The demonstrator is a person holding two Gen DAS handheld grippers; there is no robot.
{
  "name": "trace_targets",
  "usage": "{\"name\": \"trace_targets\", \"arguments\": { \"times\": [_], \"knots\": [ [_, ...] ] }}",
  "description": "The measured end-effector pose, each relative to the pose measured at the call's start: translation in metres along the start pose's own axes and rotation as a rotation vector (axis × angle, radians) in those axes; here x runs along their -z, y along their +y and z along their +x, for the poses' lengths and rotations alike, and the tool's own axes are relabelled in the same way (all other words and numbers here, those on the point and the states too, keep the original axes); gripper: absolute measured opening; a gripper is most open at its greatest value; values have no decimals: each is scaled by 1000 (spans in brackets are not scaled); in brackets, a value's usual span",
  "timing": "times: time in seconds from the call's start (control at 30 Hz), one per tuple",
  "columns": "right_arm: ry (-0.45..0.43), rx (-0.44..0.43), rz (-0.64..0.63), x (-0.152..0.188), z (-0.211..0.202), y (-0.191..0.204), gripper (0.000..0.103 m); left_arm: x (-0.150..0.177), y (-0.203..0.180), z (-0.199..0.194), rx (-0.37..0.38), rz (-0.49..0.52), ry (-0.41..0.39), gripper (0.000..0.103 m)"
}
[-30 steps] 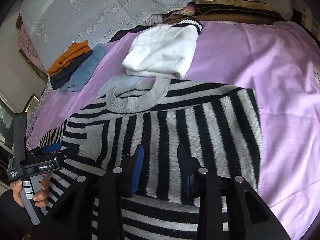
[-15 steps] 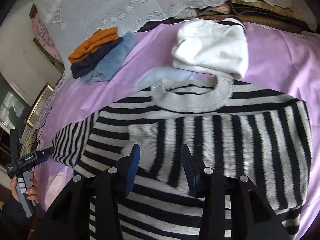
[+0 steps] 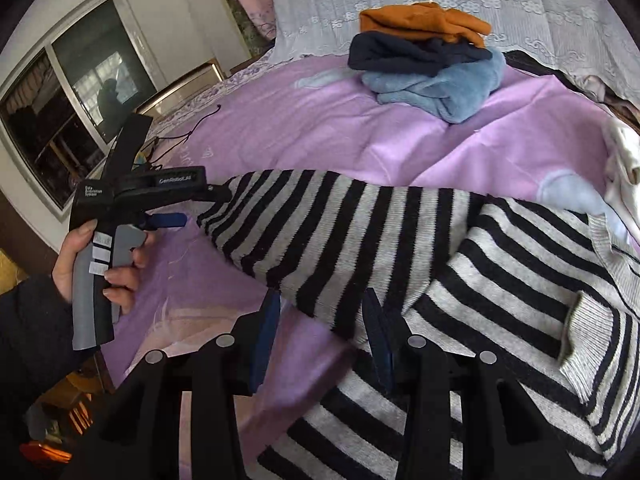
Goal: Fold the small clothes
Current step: 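Grasp the other sleeve cuff with the left tool, then carry the cuff across the sweater front toward the right tool and release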
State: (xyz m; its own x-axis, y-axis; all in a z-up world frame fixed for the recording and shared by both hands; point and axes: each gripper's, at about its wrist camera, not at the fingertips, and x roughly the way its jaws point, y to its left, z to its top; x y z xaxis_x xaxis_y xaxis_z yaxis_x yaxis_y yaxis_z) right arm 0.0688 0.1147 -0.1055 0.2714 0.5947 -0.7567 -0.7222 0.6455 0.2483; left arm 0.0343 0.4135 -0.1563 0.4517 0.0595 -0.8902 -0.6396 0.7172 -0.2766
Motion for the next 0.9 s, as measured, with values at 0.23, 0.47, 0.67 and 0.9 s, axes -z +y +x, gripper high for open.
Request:
{"name": "trace_targets", "arguments": {
  "times": [0.23,0.47,0.67,0.9],
  "knots": [
    [76,62,-134,2,36,30,43,-9,3,-8,-22,-10,-31,33],
    [95,7,-4,-3,34,7,32,-13,-17,-37,-60,103,-106,18],
    [37,-8,77,-10,8,-14,32,-5,-18,-33,-45,99,-92,11],
    [-36,-143,254,-22,-21,-39,34,12,-57,-64,-69,227,-184,9]
  ]
}}
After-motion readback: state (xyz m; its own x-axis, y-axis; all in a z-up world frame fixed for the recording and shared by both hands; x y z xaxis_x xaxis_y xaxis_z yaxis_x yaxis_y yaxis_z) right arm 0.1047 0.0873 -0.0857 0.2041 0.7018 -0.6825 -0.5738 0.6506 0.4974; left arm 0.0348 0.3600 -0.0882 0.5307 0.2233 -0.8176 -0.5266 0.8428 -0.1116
